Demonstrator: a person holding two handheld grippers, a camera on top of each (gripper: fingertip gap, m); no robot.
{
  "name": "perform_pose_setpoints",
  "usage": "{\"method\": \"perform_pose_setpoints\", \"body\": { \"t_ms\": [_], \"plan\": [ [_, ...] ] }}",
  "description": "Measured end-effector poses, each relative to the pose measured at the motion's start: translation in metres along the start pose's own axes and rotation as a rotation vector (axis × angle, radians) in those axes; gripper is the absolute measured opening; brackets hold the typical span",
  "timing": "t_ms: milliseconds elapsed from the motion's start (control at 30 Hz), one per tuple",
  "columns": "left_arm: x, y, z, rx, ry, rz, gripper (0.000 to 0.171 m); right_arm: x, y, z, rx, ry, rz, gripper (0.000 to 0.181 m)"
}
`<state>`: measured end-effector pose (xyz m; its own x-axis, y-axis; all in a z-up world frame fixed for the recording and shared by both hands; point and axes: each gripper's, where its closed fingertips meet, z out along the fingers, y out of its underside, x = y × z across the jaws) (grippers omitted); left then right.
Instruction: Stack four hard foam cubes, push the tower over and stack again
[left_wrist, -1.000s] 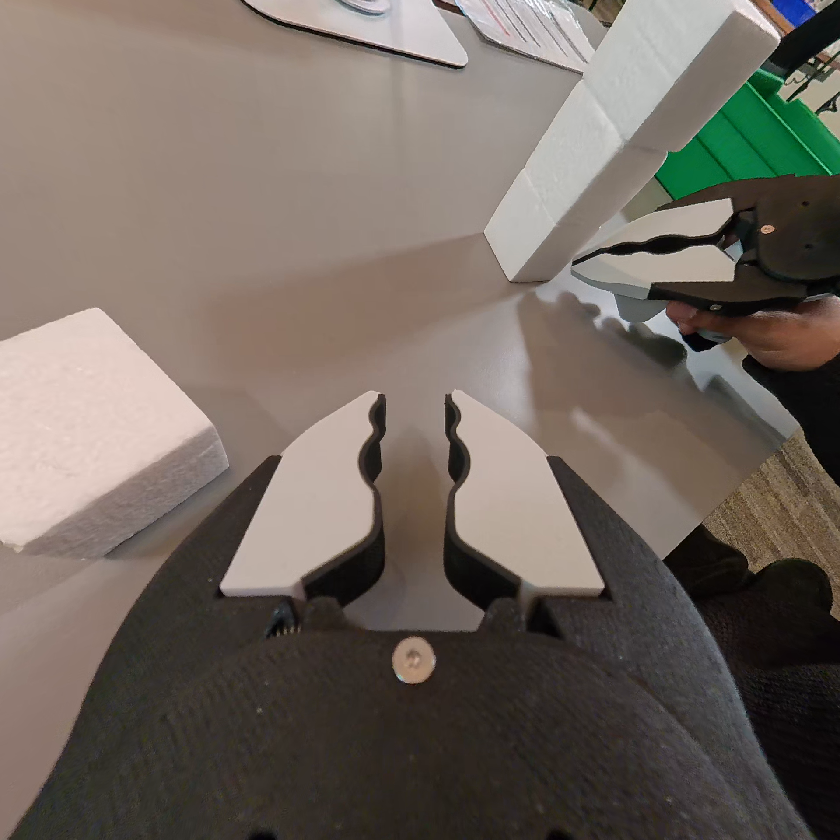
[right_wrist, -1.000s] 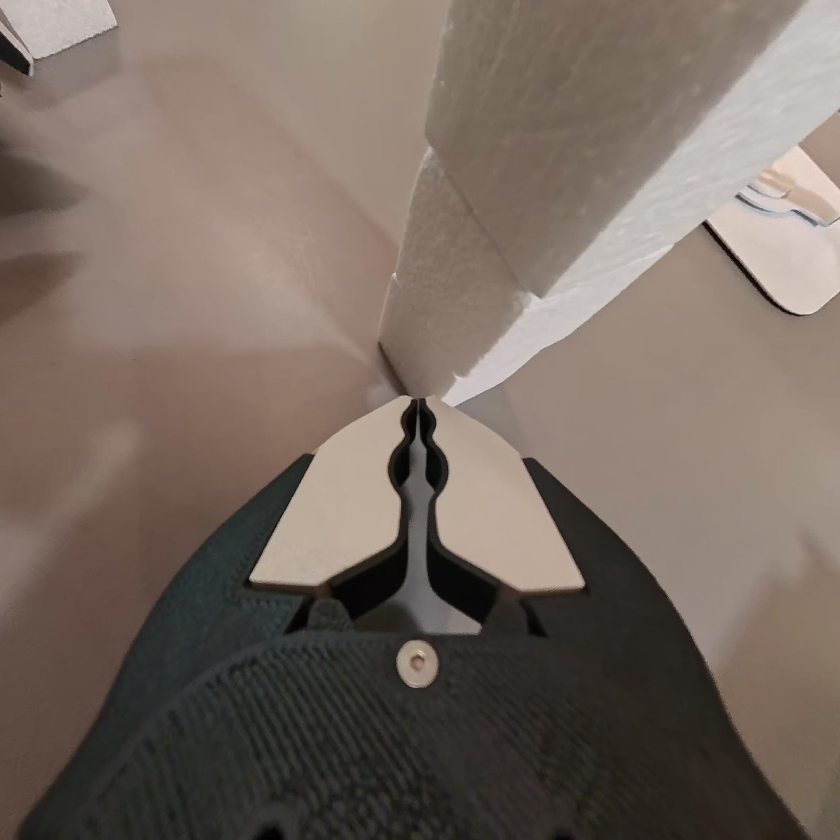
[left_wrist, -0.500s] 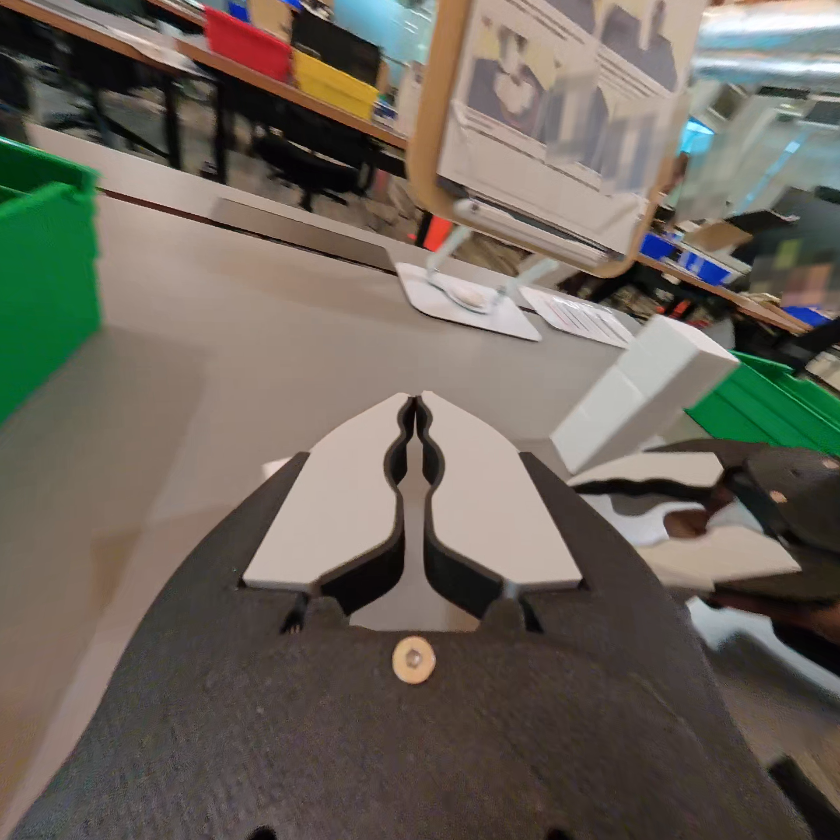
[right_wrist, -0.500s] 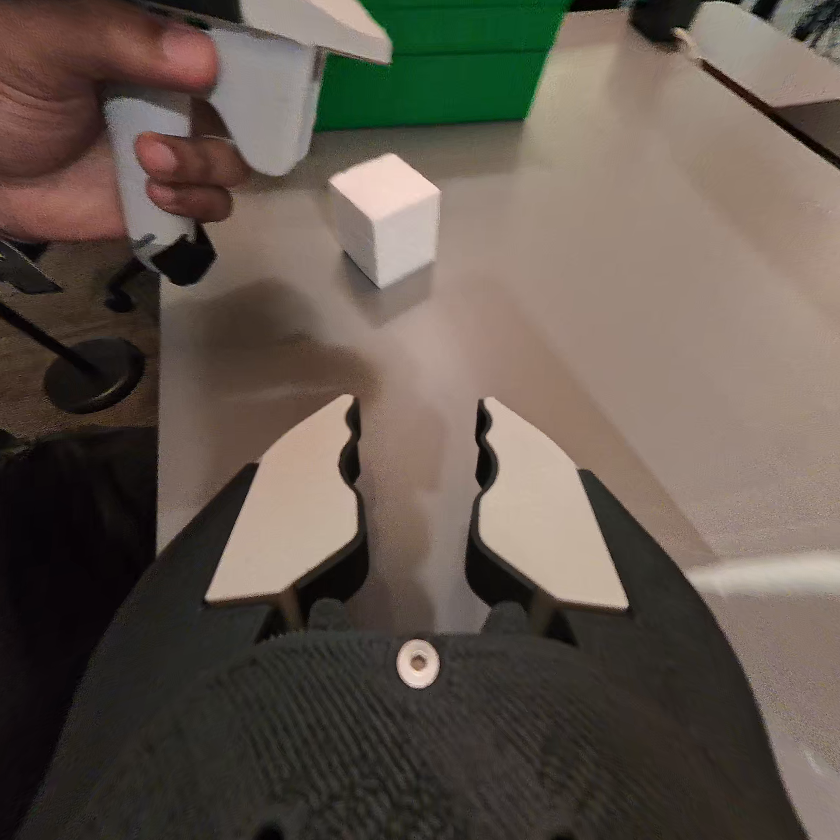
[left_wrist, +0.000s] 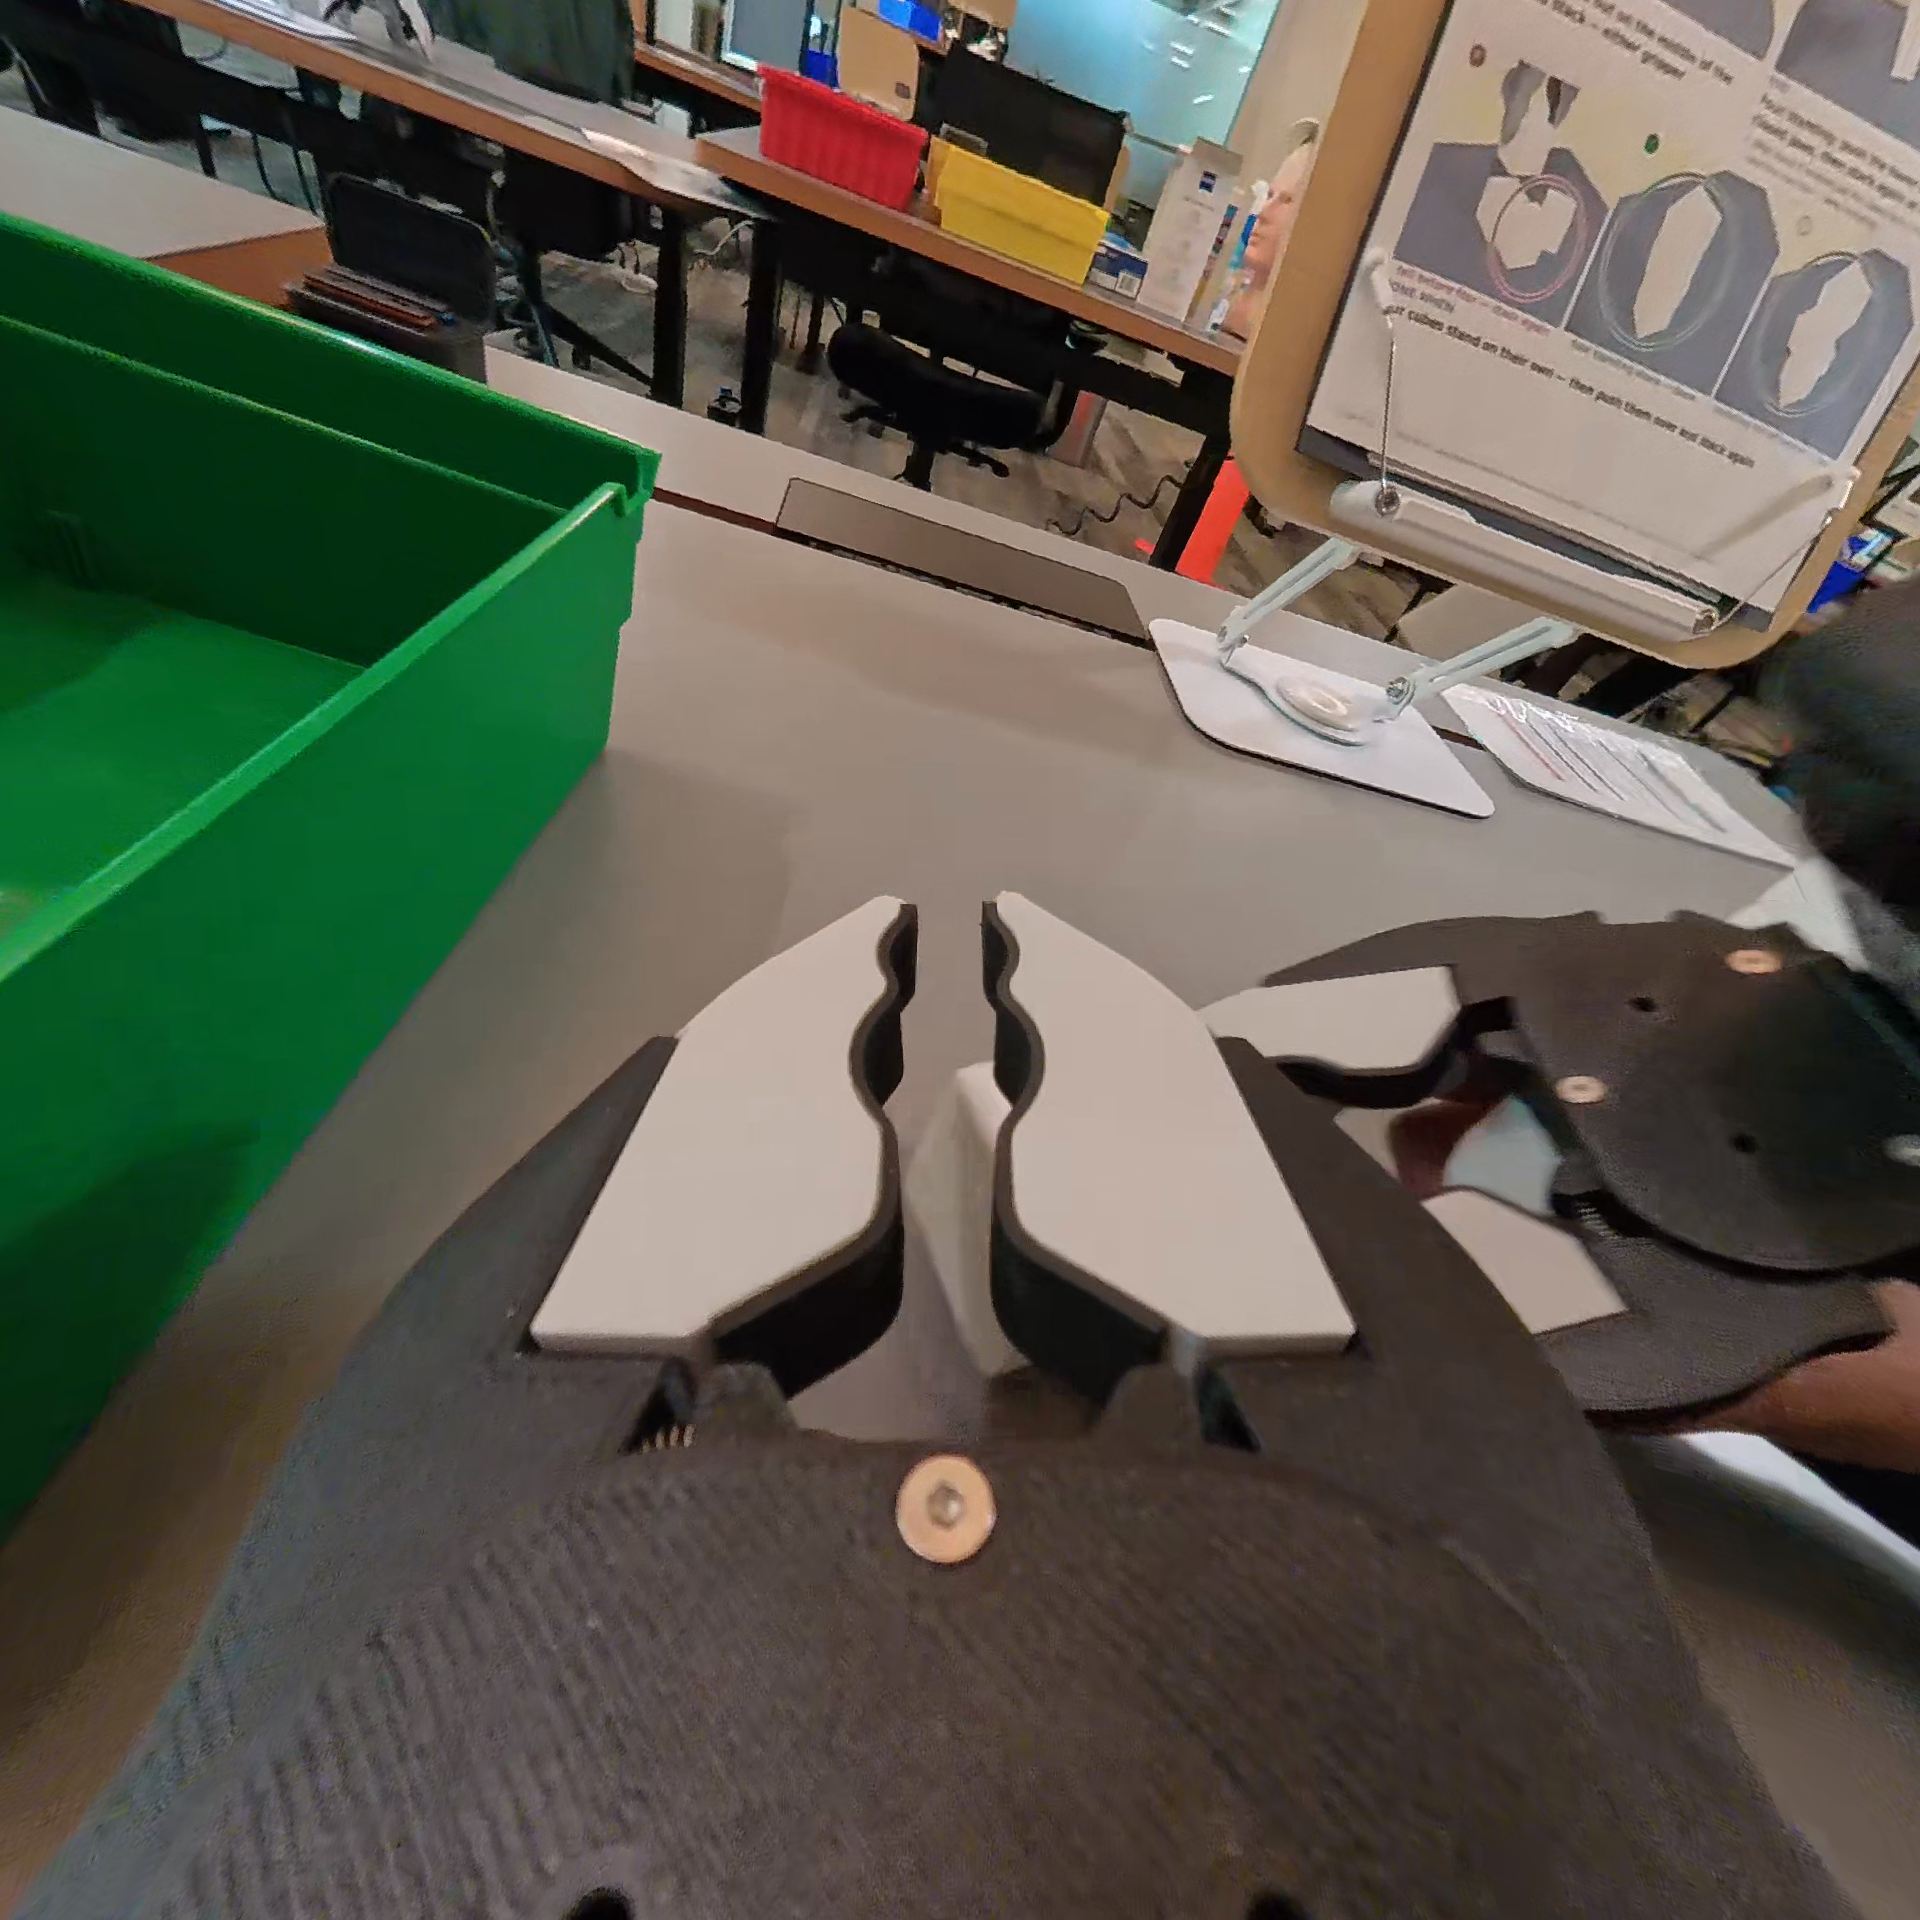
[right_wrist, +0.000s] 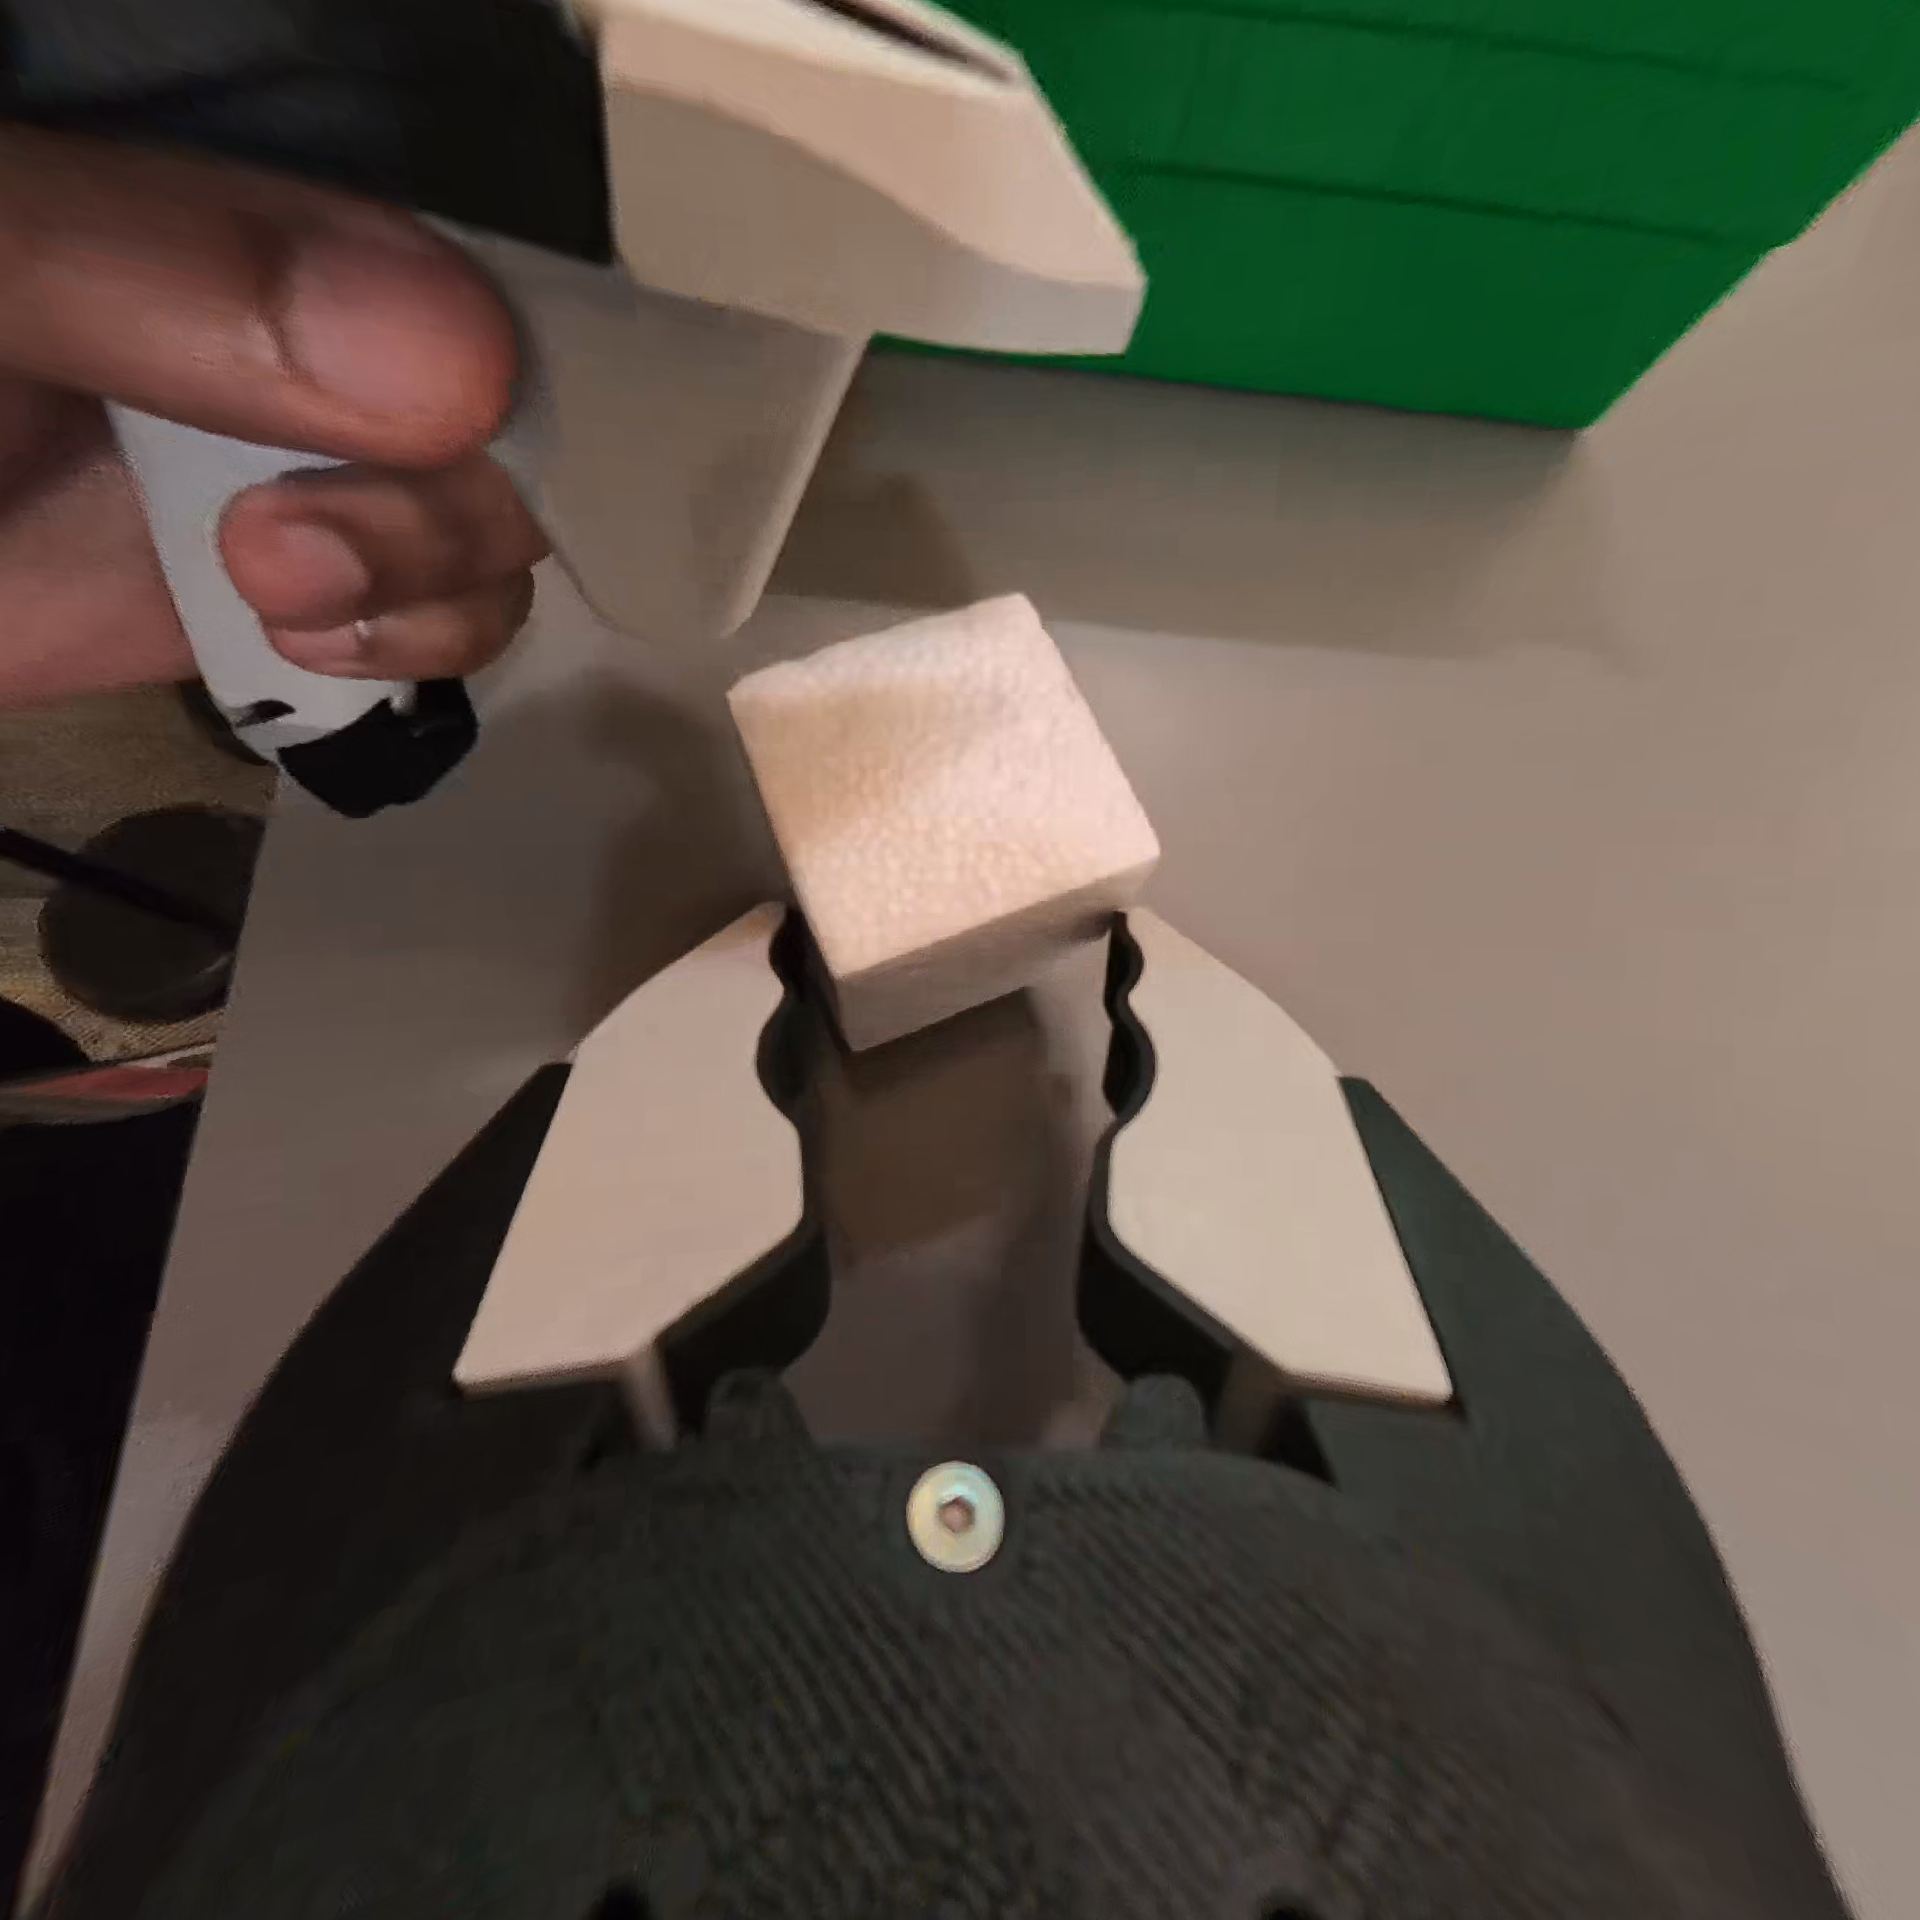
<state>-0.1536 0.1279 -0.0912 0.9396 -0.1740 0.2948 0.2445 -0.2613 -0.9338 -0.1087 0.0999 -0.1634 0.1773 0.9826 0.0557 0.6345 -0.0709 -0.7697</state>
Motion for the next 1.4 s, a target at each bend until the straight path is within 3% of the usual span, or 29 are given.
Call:
{"method": "perform_pose_setpoints", "body": {
  "t_ms": [200, 300, 400, 533, 733, 833, 967, 1033, 1133, 1400],
  "plan": [
    [0.0, 0.0, 0.0, 0.002, 0.008, -0.028, 0.012, -0.021, -0.013, -0.092, 0.137, 0.03, 0.102, 0.057],
    [0.007, 0.006, 0.002, -0.027, 0.03, -0.028, 0.013, -0.024, -0.016, -0.146, 0.168, 0.178, 0.012, 0.057],
    [0.014, 0.009, 0.003, -0.037, 0.045, -0.017, 0.013, -0.001, -0.021, -0.205, 0.197, 0.377, -0.061, 0.057],
    [0.024, 0.015, 0.004, -0.058, 0.072, 0.017, 0.012, 0.048, -0.024, -0.285, 0.263, 0.571, 0.003, 0.057],
    [0.045, 0.034, 0.007, -0.148, 0.155, 0.048, 0.012, 0.101, 0.025, -0.361, 0.297, 0.713, 0.183, 0.057],
    [0.057, 0.054, 0.009, -0.253, 0.21, 0.073, 0.015, 0.112, 0.046, -0.371, 0.317, 0.701, 0.296, 0.057],
    [0.067, 0.078, 0.009, -0.377, 0.239, 0.166, 0.019, 0.106, 0.055, -0.352, 0.276, 0.59, 0.283, 0.057],
    [0.071, 0.084, 0.008, -0.395, 0.247, 0.217, 0.02, 0.097, 0.058, -0.332, 0.202, 0.49, 0.23, 0.057],
    [0.072, 0.09, 0.007, -0.418, 0.243, 0.277, 0.02, 0.1, 0.068, -0.313, 0.081, 0.484, 0.147, 0.057],
    [0.069, 0.095, 0.008, -0.446, 0.229, 0.309, 0.022, 0.101, 0.068, -0.297, 0.053, 0.439, 0.209, 0.056]
  ]
}}
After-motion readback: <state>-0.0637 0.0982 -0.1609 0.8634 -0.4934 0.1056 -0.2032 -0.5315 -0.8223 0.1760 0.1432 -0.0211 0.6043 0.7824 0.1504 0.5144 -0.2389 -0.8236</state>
